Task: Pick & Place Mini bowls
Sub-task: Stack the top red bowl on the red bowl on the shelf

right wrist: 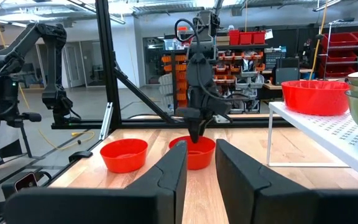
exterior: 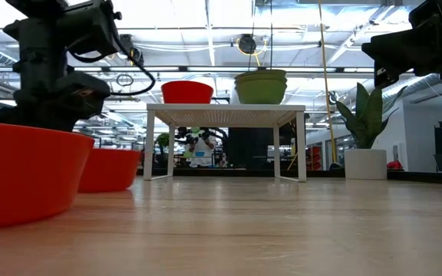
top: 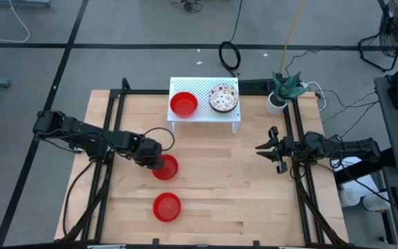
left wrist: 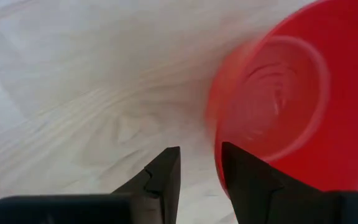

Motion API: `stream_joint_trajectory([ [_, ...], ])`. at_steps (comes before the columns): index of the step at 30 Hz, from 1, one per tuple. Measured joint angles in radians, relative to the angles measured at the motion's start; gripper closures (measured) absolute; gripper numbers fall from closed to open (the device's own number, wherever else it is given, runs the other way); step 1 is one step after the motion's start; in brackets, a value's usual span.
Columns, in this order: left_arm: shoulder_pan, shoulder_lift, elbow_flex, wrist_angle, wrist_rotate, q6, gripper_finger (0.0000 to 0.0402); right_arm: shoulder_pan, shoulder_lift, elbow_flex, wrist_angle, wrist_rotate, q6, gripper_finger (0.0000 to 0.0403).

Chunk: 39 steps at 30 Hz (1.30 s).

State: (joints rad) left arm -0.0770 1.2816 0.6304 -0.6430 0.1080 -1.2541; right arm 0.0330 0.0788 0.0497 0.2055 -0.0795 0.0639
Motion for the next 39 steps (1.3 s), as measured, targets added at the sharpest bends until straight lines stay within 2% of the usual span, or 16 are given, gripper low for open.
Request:
stream_joint_trajectory([
  [11,0.013,0.001,0.0,-0.047,-0.135,-0.03,0.0282,0.0,0.0,0.0,0.0,0.0,0.0,0.033],
  [20,0.043,0.001,0.0,-0.135,-0.144,-0.063,0.0282,0.0,0.0,0.0,0.0,0.0,0.0,0.033],
  [39,0.044,0.001,0.0,-0.112,-0.162,0.191,0.0282,0.0,0.0,0.0,0.0,0.0,0.0,0.033],
])
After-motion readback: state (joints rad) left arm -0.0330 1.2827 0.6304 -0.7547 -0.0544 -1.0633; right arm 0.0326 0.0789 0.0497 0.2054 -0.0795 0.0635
